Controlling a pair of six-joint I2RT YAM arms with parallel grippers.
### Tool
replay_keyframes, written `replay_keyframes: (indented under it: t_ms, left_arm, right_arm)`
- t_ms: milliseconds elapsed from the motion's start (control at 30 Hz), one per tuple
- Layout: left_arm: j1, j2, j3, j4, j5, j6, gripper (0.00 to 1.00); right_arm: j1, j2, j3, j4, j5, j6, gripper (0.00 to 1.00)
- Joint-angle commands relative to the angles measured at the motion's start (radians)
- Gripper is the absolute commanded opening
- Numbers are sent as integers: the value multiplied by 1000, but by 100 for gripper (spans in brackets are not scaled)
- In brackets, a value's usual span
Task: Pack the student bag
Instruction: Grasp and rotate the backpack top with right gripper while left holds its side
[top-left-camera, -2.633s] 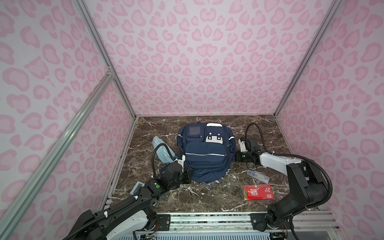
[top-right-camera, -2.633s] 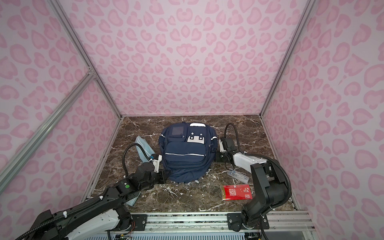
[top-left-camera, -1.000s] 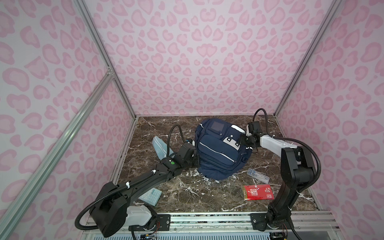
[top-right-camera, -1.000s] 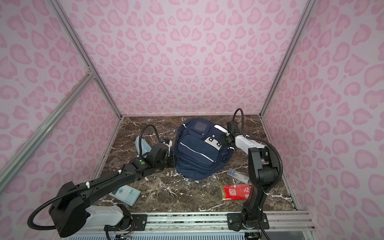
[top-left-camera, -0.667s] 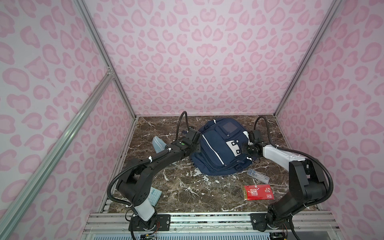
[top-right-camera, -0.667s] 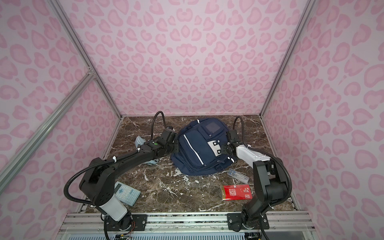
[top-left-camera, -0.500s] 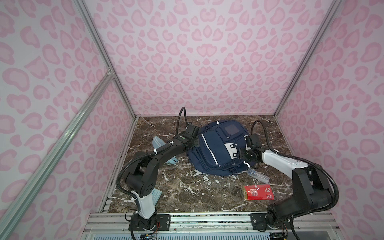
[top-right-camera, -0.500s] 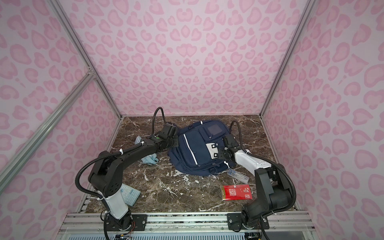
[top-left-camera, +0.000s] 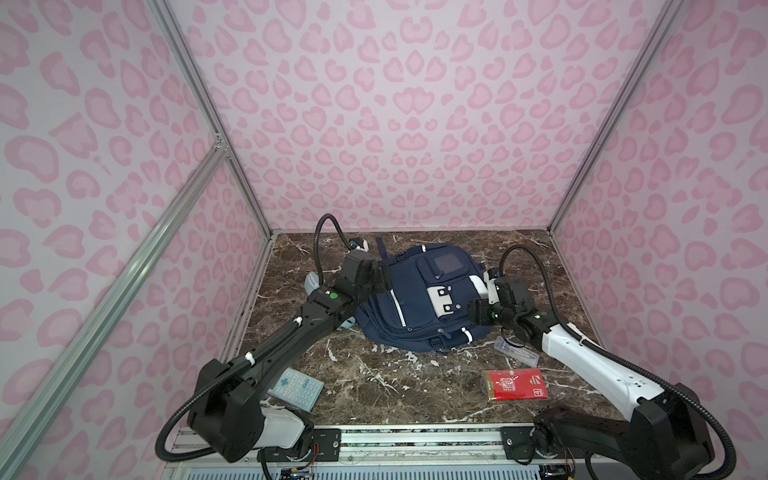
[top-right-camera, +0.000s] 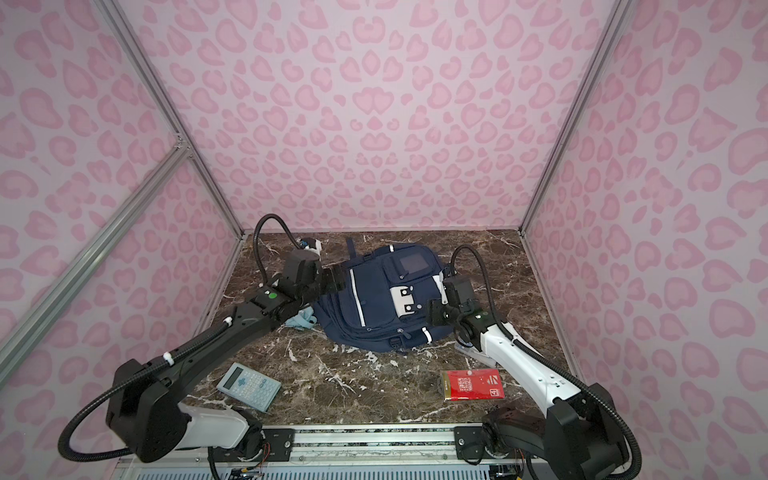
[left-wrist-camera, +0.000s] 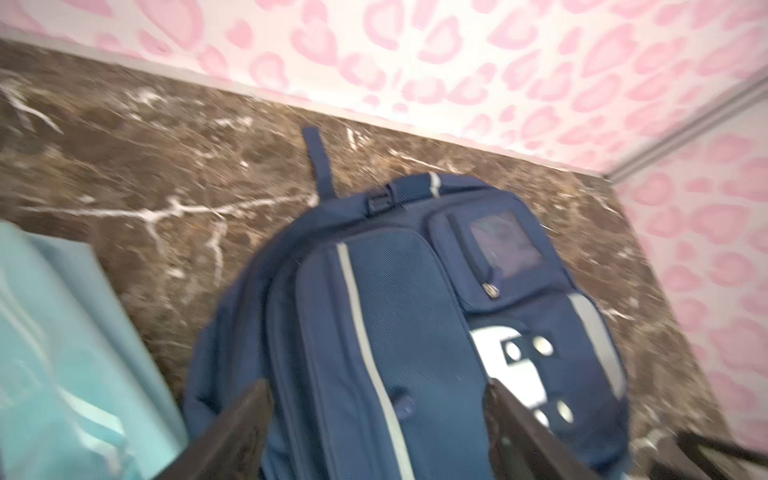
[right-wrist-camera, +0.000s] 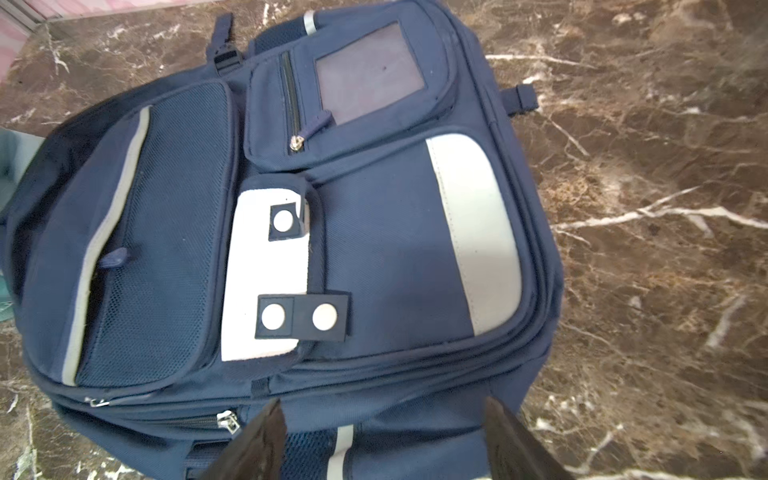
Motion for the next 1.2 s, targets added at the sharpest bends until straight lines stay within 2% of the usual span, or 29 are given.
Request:
replay_keyframes:
  t_ms: [0,100,133,167,233,300,400,500,700,767,867,933,967,1000,1067,1100,1133,1167]
  left_arm:
    - [-107,-83,-167,148,179,-129,63]
    - [-233,-85,-264,205,110,-198,36]
    - [-250,-74,-282,218,69,-215,24]
    - [-263,-55,-298,227,30,-241,16]
    - [-278,-3,-312,262,-11,-269,11]
    - [-280,53,-309,263,-44,-277,6]
    - [-278,132,-305,278,-91,-267,3]
    - [-258,204,-272,271,-109,-244,3]
    - [-227,248,-155,204,-183,-152,3]
    - [-200,247,-130,188,-168,-133,3]
    - [-197,204,-116,124,-245,-116,3]
    - [-197,146,-135,110,-242,-108,7]
    - [-199,120,-148,120,-218,-108,11]
    - [-200,92,-169,133,-181,-112,18]
    - [-218,47,-208,174,-114,-127,40]
    - [-236,27,-226,199,-84,-136,60]
    - [-257,13,-244,224,-62,-146,77]
    - [-277,5,-252,236,-54,-156,83]
  right_arm:
    - [2,17,0,22,-2,-39,75]
    - [15,83,32,21,-24,-71,71]
    - [22,107,42,32,-9,-83,71]
    - [25,138,52,46,-7,-105,71]
    - [28,211,80,73,-1,-131,71]
    - [29,289,135,24,-16,-124,68]
    - [23,344,147,-40,17,-60,65]
    - [16,309,91,-81,74,-26,63]
    - [28,222,29,-111,19,-84,61]
    - [57,199,40,-121,48,-111,61]
    - [149,132,41,-97,162,-159,65]
    - [212,69,15,-39,266,-170,82]
    - [224,49,0,-5,282,-168,89]
    - [225,31,-20,36,272,-171,100]
    - [223,34,-20,67,244,-210,99]
    - [224,52,-9,64,221,-251,100]
    - [225,77,7,48,203,-283,92]
    - [226,103,33,20,195,-298,88]
